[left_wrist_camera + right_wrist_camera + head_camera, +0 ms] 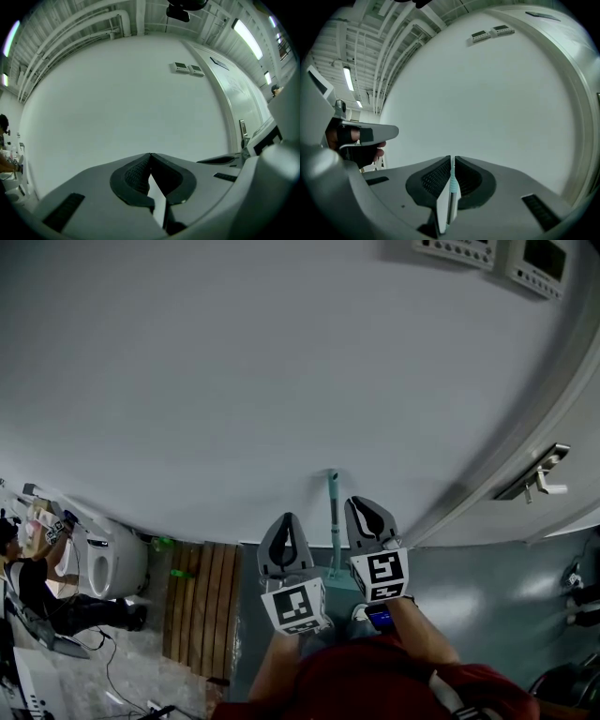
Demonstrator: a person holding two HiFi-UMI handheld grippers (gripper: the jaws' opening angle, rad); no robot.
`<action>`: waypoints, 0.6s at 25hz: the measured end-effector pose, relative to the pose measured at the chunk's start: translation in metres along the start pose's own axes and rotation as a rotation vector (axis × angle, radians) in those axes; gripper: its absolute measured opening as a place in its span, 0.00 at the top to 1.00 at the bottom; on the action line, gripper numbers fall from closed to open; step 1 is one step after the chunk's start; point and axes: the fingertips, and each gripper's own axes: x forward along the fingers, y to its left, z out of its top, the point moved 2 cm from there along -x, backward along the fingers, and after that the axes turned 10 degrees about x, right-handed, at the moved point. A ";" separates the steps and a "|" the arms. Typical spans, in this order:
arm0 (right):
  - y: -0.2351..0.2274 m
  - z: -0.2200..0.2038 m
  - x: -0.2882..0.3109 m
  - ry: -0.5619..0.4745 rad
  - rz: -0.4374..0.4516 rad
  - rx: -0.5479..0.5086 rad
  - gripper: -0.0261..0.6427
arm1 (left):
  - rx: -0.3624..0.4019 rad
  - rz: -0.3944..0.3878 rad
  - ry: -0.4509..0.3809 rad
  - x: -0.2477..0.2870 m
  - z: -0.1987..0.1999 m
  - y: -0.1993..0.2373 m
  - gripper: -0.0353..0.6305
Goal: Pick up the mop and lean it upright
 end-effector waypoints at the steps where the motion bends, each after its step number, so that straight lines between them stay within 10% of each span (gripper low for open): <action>1: 0.000 -0.004 0.004 0.015 0.005 0.001 0.93 | 0.005 0.002 0.002 0.000 0.000 0.001 0.93; 4: -0.001 -0.016 0.019 0.062 0.016 -0.003 0.75 | -0.008 0.006 -0.010 -0.002 0.003 0.001 0.93; 15: -0.009 -0.051 0.077 0.157 -0.067 -0.033 0.72 | 0.008 0.012 -0.025 -0.010 0.009 0.009 0.93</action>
